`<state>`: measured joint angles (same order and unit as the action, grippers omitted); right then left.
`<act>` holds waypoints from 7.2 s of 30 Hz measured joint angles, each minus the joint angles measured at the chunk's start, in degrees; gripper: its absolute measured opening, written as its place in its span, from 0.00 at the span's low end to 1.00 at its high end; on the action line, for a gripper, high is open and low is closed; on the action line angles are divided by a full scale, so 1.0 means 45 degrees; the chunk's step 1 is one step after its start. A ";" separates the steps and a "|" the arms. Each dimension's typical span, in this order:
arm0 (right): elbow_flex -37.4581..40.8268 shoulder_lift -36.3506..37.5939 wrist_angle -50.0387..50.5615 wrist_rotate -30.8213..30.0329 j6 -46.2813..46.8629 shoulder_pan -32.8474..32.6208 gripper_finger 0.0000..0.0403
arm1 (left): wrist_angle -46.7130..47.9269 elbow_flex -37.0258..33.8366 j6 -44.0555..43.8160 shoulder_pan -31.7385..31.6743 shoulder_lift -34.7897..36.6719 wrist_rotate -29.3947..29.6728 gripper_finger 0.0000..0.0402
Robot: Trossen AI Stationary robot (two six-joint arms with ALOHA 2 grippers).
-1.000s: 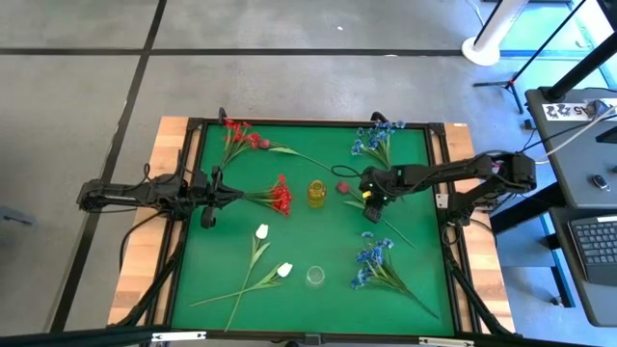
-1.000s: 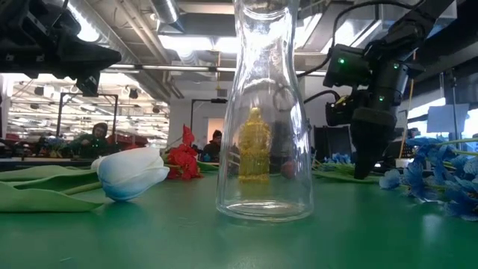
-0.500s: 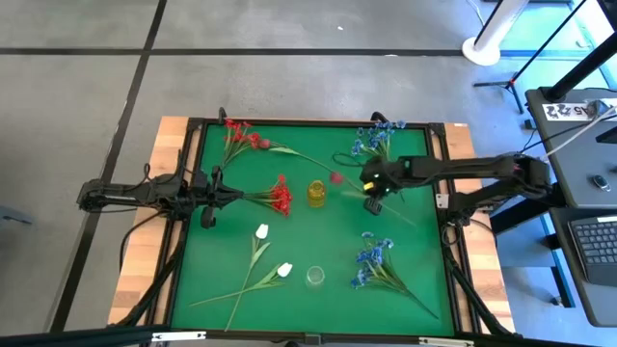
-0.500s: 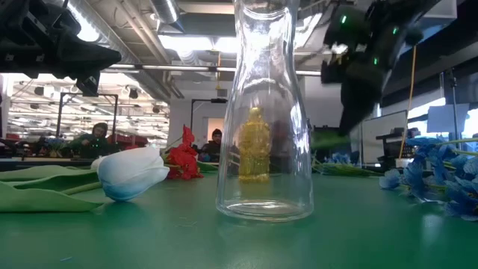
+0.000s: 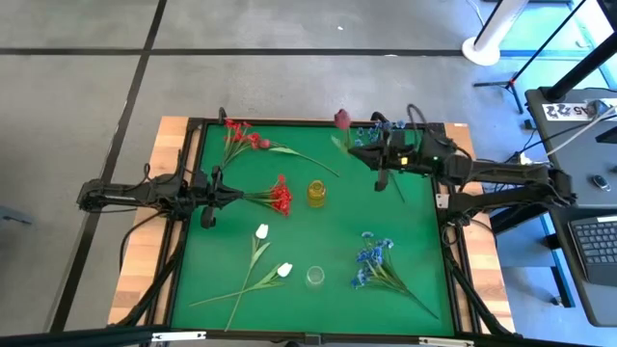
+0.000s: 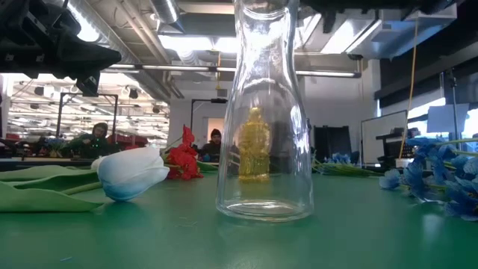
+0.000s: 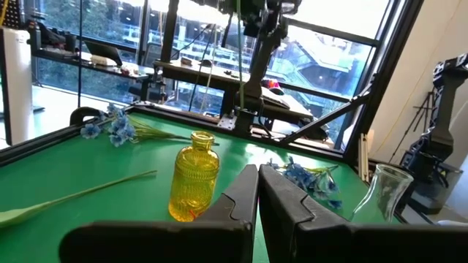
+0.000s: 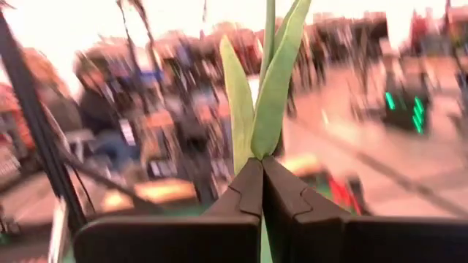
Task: Sort flowers into vase by color
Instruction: Put the bottom dark red flower into the yellow vase, then put the bottom orange flowers into the yellow vase
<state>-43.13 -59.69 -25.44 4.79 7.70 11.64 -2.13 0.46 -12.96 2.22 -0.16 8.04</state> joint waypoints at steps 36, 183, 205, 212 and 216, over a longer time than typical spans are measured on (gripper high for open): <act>0.0033 -0.5962 -0.6442 0.1197 -0.0805 0.0170 0.10 | -0.0001 0.0002 0.0001 0.0001 0.0003 0.0046 0.02; 0.2049 0.3228 0.8521 -0.2821 -0.1879 -0.2501 0.64 | 0.9221 0.9720 -0.0072 -0.4101 -1.9511 -0.1222 0.52; 0.2049 0.3228 0.8509 -0.2821 -0.1879 -0.2501 0.64 | 0.8684 0.9263 -0.1492 -0.4459 -1.9358 -0.0053 0.04; 0.2044 0.3228 0.8526 -0.2830 -0.1879 -0.2501 0.64 | 0.9558 0.9988 -0.2070 -0.4311 -1.6794 0.1182 0.02; 0.2044 0.3228 0.8526 -0.2835 -0.1879 -0.2501 0.64 | 0.9195 1.0100 -0.2559 -0.4286 -1.4298 0.1189 0.02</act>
<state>-33.93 -45.17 12.93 -7.97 -0.75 0.38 39.25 45.91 -24.47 -17.06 -64.50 13.40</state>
